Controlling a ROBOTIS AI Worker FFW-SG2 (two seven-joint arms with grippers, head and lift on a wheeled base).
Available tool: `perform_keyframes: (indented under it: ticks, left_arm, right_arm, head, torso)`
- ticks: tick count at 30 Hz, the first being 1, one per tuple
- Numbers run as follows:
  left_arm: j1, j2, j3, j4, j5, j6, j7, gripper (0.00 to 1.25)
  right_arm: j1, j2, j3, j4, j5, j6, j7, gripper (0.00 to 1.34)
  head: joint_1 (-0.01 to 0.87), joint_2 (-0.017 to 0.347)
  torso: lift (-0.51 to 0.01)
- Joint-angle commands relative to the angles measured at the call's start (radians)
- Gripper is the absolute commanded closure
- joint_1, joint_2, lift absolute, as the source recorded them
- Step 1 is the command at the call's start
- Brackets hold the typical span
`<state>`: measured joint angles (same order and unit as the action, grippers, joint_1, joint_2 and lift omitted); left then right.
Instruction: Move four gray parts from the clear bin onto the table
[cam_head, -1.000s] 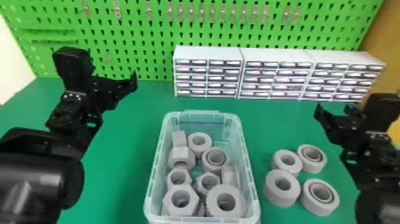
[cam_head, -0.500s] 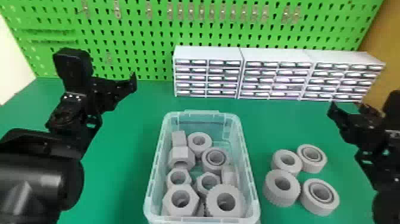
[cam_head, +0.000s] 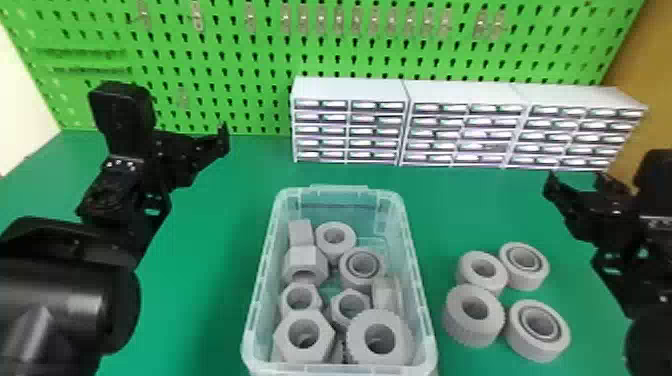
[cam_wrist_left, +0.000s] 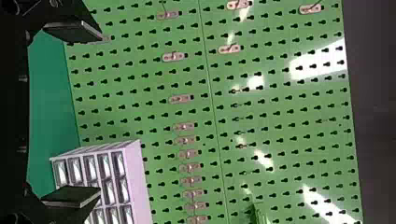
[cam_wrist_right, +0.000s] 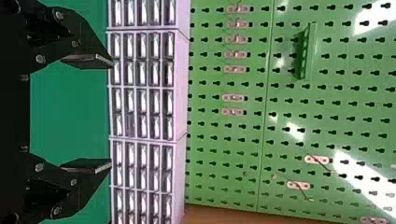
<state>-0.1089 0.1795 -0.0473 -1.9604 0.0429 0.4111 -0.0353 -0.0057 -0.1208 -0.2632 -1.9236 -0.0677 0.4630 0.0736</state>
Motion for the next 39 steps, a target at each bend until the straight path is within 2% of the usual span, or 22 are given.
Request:
perform_keyframes:
  ticks: [1,39]
  left_arm:
    - [0.000,0.000,0.000,0.000,0.000,0.000,-0.001,0.12]
    - [-0.005,0.000,0.004,0.000,-0.002,0.000,0.000,0.12]
  right_arm:
    - [0.003,0.000,0.001,0.000,0.000,0.002,0.000,0.51]
    - [-0.010,0.003,0.018,-0.003,0.008,0.008,0.000,0.51]
  head:
    - [0.686,0.026]
    - [0.686,0.026]
  torso:
    - [-0.050]
    - [-0.050]
